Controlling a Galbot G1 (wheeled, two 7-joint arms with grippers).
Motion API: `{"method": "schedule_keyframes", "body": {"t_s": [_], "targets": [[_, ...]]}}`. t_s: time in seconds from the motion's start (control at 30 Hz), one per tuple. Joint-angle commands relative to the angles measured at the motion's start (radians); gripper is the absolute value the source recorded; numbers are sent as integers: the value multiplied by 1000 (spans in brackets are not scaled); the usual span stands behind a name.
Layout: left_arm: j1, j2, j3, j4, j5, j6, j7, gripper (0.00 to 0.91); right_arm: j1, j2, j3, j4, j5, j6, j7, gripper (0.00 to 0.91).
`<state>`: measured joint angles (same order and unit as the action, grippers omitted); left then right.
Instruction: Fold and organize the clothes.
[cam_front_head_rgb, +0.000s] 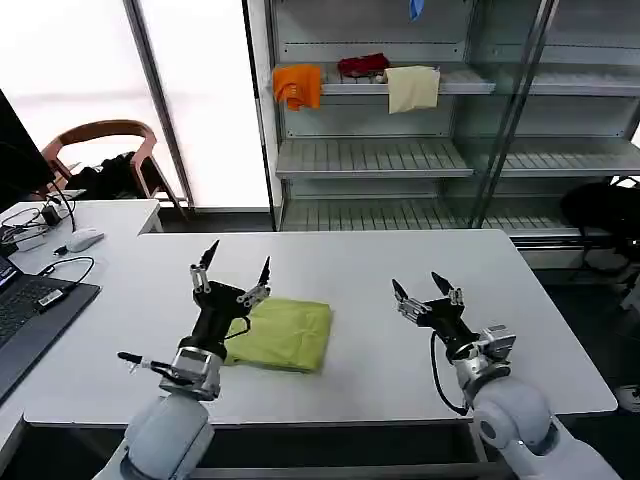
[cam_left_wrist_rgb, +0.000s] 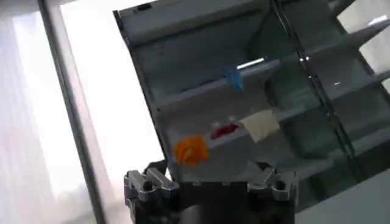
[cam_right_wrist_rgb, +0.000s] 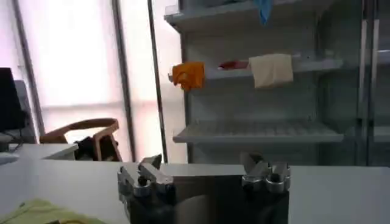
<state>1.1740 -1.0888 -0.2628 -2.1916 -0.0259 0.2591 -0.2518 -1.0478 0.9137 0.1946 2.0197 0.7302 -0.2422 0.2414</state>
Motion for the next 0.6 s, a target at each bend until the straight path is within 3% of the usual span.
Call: {"method": "schedule_keyframes", "body": {"t_s": [0.03,0.13,0.33,0.6], "targets": [[308,-59,-222,-65,-35,-132,132,907,125,133,-206,-75,-3,-156,66,907],[353,-95,-236,-64,-31,-163,163,907,146,183,-261,-115,47,-225,126,907],[370,-136,-215,-52,-1,-176,170,907,177,253,-315,-158,71,-255,178,907],[371,-154,-185,-41,25,-183,172,907,179,270,-349,-148,50,-236,185,907]]}}
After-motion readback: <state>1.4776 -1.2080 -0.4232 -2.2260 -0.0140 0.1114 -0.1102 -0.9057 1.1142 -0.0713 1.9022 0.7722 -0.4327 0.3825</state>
